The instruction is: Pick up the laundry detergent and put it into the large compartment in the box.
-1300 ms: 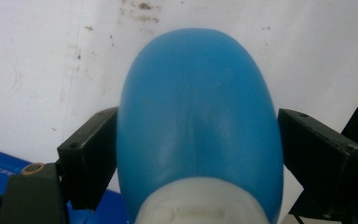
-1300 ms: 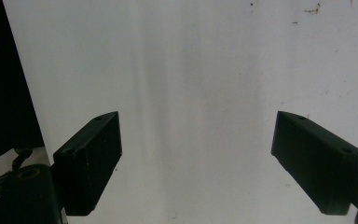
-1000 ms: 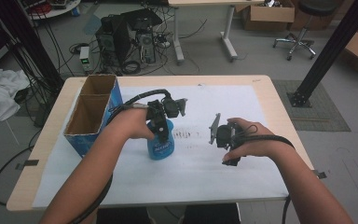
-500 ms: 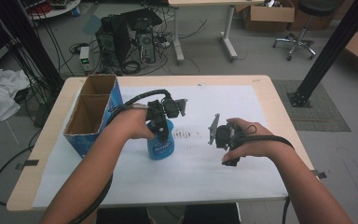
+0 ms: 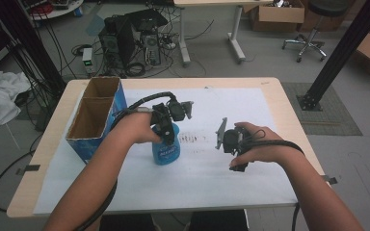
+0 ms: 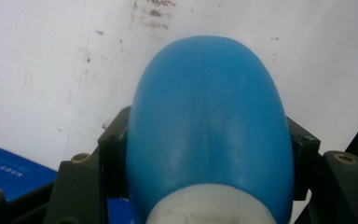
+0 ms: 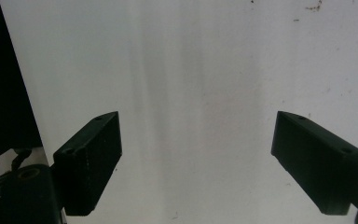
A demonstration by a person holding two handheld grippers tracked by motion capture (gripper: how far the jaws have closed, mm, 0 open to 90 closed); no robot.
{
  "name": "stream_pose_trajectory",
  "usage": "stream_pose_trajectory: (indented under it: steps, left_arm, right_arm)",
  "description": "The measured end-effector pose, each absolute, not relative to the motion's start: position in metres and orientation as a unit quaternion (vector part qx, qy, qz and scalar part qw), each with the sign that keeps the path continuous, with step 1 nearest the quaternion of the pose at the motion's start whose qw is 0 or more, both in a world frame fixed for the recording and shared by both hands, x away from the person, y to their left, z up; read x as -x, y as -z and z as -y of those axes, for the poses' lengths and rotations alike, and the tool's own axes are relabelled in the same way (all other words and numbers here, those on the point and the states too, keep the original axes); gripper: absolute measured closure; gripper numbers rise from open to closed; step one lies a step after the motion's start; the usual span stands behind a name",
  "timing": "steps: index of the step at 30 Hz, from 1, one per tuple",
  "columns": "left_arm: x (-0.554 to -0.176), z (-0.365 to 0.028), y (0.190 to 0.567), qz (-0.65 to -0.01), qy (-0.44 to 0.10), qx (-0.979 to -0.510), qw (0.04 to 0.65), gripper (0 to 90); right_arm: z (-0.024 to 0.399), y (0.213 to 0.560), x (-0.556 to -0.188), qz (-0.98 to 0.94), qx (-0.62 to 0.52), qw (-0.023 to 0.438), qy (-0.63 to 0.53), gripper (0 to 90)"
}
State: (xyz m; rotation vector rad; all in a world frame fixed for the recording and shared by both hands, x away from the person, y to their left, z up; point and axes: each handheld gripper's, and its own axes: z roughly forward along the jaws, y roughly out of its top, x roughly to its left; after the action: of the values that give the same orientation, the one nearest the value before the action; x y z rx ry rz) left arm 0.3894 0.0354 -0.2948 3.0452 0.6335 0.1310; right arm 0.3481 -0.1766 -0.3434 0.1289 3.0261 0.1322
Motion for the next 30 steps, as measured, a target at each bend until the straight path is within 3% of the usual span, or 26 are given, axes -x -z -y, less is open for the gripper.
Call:
stream_pose_trajectory:
  steps: [20, 30]
  left_arm:
    - [-0.386, -0.032, 0.290, -0.177, -0.044, -0.983, -0.006, 38.5]
    - [-0.389, -0.045, 0.237, -0.238, -0.051, -0.970, 0.008, 38.5]
  right_arm:
    - [0.181, 0.344, -0.345, -0.996, -0.048, 0.058, -0.047, 16.1]
    - [0.181, 0.340, -0.346, -0.996, -0.047, 0.062, -0.049, 16.1]
